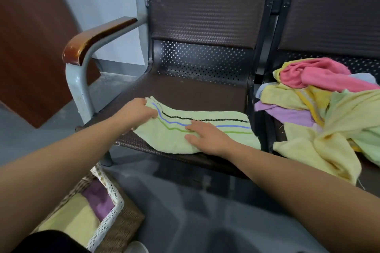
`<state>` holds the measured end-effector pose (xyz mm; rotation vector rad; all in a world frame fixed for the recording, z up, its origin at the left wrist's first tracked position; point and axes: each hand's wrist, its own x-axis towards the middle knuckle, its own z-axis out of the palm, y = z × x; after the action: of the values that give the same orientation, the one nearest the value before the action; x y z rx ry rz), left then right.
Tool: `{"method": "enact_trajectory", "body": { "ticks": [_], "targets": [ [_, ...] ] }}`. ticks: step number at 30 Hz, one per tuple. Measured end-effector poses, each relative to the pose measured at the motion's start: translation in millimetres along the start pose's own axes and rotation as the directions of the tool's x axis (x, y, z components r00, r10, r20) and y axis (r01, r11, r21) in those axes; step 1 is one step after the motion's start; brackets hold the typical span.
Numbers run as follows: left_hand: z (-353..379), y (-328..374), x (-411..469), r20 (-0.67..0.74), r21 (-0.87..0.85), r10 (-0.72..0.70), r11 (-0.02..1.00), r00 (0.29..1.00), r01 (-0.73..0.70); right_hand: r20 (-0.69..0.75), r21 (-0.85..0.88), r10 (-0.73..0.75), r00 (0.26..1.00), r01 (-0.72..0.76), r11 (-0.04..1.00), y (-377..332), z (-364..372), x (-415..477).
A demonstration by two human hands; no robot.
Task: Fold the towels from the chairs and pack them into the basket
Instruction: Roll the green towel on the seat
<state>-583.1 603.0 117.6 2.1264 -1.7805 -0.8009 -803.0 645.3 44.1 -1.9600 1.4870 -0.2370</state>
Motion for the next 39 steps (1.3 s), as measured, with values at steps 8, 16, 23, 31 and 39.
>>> {"method": "enact_trajectory", "body": {
  "ticks": [8,16,23,31,39],
  "targets": [
    [18.1,32.3,-9.1,0.26,-0.581,0.275,0.81,0.926,-0.077,0.013,0.863,0.469,0.883,-0.247,0.441,0.5,-23.6,24.6],
    [49.2,8.2,8.0,0.081,0.079,0.277,0.956,0.957,-0.283,-0.246,0.491,0.332,0.911,-0.178,0.853,-4.6,-18.4,11.2],
    [68.0,11.3,14.0,0.155,-0.053,0.027,0.998,0.988,-0.019,-0.074,0.225,0.191,0.979,-0.17,0.959,10.5,-35.2,0.3],
    [79.1,21.6,14.3,0.212,-0.373,-0.134,0.905,0.968,0.207,0.077,-0.002,0.146,0.986,-0.146,0.989,24.8,-21.5,-8.2],
    [49.9,7.5,7.4,0.159,-0.545,-0.204,0.798,0.966,0.258,0.016,0.351,0.09,0.996,-0.09,0.932,-9.7,-3.7,7.2]
  ]
}}
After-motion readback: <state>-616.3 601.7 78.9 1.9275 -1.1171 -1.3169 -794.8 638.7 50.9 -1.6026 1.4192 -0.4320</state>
